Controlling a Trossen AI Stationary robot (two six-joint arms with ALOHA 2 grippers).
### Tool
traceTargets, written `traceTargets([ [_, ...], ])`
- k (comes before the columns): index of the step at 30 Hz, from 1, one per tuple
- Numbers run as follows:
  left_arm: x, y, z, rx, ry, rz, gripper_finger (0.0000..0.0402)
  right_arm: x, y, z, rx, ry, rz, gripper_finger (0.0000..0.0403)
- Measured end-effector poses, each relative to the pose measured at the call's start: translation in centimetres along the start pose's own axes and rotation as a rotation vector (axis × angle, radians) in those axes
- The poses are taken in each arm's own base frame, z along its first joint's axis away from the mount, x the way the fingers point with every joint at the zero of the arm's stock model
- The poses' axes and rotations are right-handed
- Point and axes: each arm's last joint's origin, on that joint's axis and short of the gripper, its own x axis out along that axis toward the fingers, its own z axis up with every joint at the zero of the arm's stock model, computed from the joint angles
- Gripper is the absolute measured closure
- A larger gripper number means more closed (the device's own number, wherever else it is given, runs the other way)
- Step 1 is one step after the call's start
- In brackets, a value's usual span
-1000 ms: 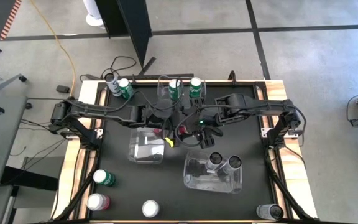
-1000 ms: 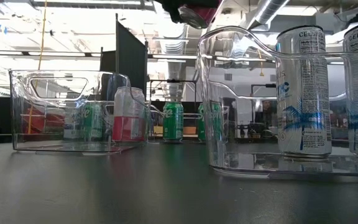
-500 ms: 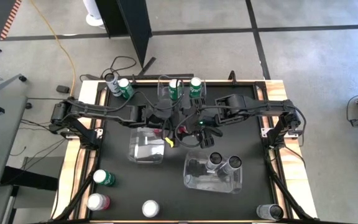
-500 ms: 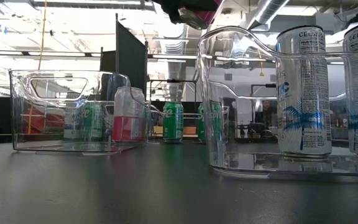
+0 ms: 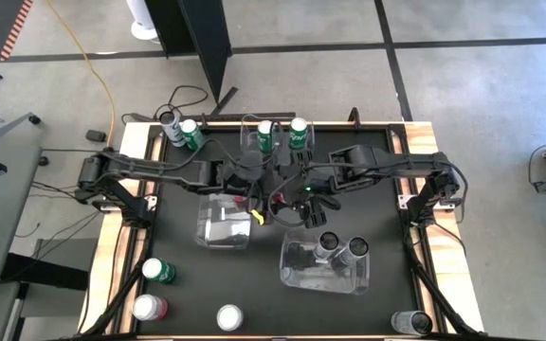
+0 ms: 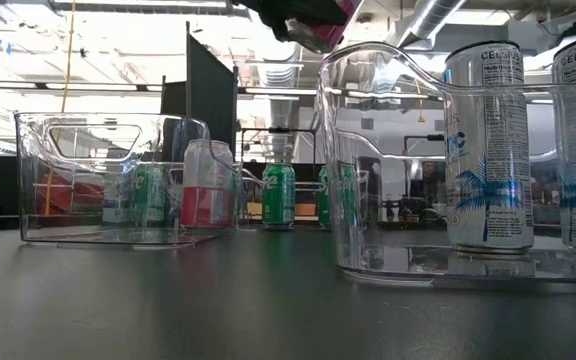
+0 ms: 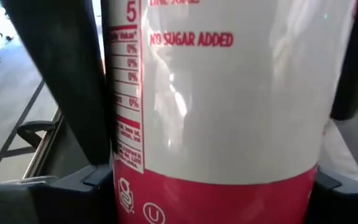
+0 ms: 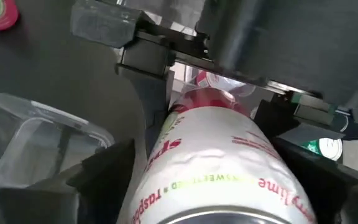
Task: Sort soda cans
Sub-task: Put the pink soda can into the middle transparent bin
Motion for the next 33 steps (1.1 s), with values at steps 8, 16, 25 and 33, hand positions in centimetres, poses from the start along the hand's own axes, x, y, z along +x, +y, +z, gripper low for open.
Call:
traceTargets([
  [8,0.0,0.0,-0.1,-0.017,0.011,-0.002,0.0121,-0.3,-0.1,-0.1,0.002,-0.002,-0.010,0.0091],
  [16,-0.5,0.2,-0.2,-0.036,0.035,0.037,0.0121,-5.1,-1.0,-1.4,0.050,-0.099,-0.072,0.0040],
  [25,-1.4,0.4,0.3,-0.038,0.031,0.062,0.0121,-10.8,-1.2,-2.9,0.100,-0.281,-0.128,0.0036],
  [33,-4.6,0.6,-3.0,-0.104,-0.157,0.120,0.0121,-12.6,-0.2,-3.4,0.087,-0.318,-0.181,0.0035],
])
